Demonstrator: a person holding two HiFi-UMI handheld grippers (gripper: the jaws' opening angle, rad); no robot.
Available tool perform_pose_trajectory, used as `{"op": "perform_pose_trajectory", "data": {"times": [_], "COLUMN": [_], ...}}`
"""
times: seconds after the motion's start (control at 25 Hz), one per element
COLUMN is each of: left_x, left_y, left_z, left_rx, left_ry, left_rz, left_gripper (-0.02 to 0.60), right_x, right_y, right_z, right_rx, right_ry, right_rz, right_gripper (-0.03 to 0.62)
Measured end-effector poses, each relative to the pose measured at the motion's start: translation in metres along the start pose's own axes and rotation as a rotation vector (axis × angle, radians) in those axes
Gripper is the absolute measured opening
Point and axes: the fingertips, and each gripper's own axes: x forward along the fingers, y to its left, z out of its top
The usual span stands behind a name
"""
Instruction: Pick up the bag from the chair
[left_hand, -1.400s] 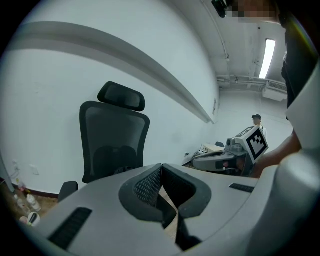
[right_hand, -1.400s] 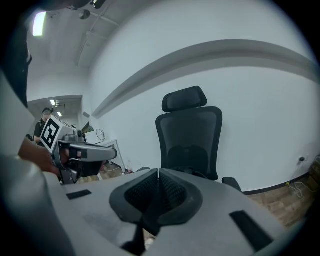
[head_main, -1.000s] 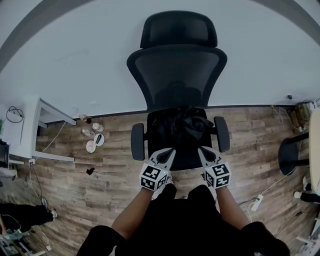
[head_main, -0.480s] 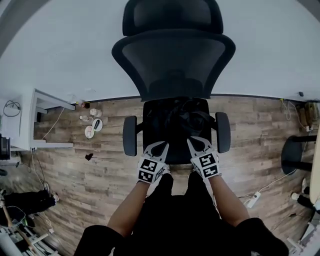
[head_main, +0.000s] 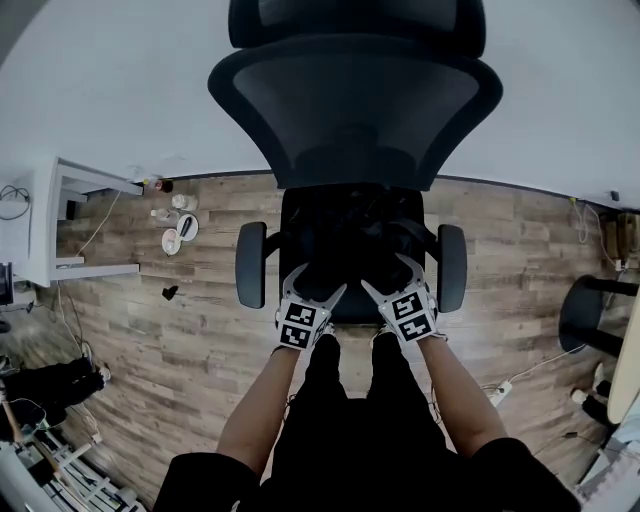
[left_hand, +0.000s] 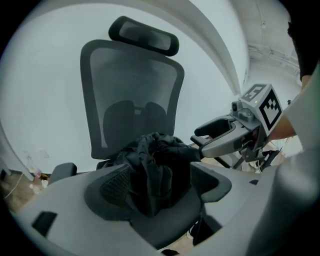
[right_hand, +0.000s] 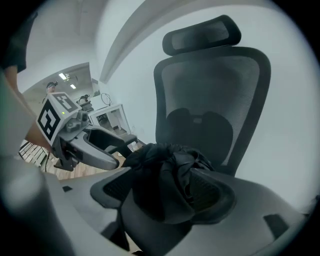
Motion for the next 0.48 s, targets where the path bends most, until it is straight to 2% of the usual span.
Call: {"op": "perform_pose_trajectory", "data": {"times": [0.16, 0.36, 0.48], "left_x": [0.030, 0.066, 0.078], "left_y": [0.014, 0.016, 0.016], "left_z": [-0.020, -0.030, -0.039], "left_rx": [0.036, 0.096, 0.125], "left_ry": [0.078, 0.119, 0.175], "left_rz": [0.018, -0.007, -0.020], "left_gripper": [0.388, 0.388, 0.386], "right_x": [0.036, 0.071, 0.084], "right_y": [-0.009, -0.017, -0.025], "right_z": [-0.012, -0.025, -0.041], "right_rx": [-0.062, -0.195, -0.259], "right_ry": [0.076, 0.194, 0.272], "right_rz": [0.006, 0.023, 0.011], "right_gripper": [0.385, 0.387, 0.385]}}
